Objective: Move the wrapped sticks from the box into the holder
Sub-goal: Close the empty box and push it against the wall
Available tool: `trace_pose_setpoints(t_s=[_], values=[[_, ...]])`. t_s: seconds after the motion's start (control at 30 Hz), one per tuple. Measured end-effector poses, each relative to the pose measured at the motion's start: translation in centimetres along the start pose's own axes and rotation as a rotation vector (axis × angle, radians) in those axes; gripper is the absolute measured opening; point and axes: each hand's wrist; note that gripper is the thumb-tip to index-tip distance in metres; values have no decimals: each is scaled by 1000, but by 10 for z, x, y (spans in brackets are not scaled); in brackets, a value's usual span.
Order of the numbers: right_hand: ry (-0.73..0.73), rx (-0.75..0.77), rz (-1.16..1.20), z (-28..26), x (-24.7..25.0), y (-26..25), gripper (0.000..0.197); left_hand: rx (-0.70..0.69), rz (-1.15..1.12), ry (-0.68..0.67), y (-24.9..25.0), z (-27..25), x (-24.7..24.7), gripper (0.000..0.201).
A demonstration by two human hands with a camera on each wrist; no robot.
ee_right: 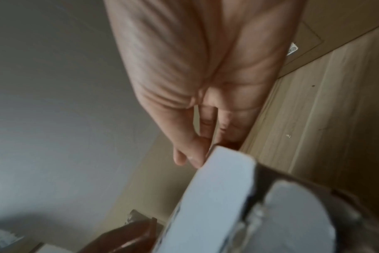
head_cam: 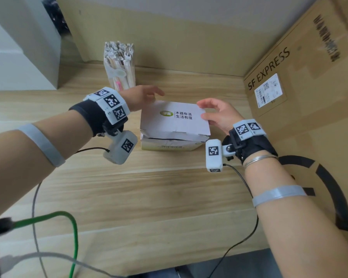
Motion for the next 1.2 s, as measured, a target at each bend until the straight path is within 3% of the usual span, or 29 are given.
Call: trace_pose_setpoints(t_s=[0.07,0.13,0.3,0.5,0.8,0.87,0.93,1.07,1.2], values=[[29,27,-92,-1,-3,0,35,-60,154,-80,8,-2,-8,47],[50,42,-150,-1,-4,1,37,-105,337,-133,15,-5,-19,73],[60,86,-265,0,-7,1,47,-149,415,-126,22,-13,-31,91],[142,105,-413,1,-11,3,39,-154,396,-100,23,-10,-33,87],[121,26,-343,0,-28,14,61,-132,407,-15,21,-14,-45,84],[143,26,-315,-1,-31,16,64,-87,349,-26,19,-14,-45,77],[155,17,-293,0,-33,18,67,49,211,5,18,-12,-44,70],[180,-20,-262,1,-36,21,72,305,-63,20,14,-7,-51,84],[192,-59,-239,2,-41,24,85,388,-202,-17,17,-6,-59,92]])
Point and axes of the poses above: each hand's wrist, its own z-axis towards the middle knuckle, its own x-axis out of the back of the hand, y = z × x, and after that the axes turned 15 degrees about z, right-handed
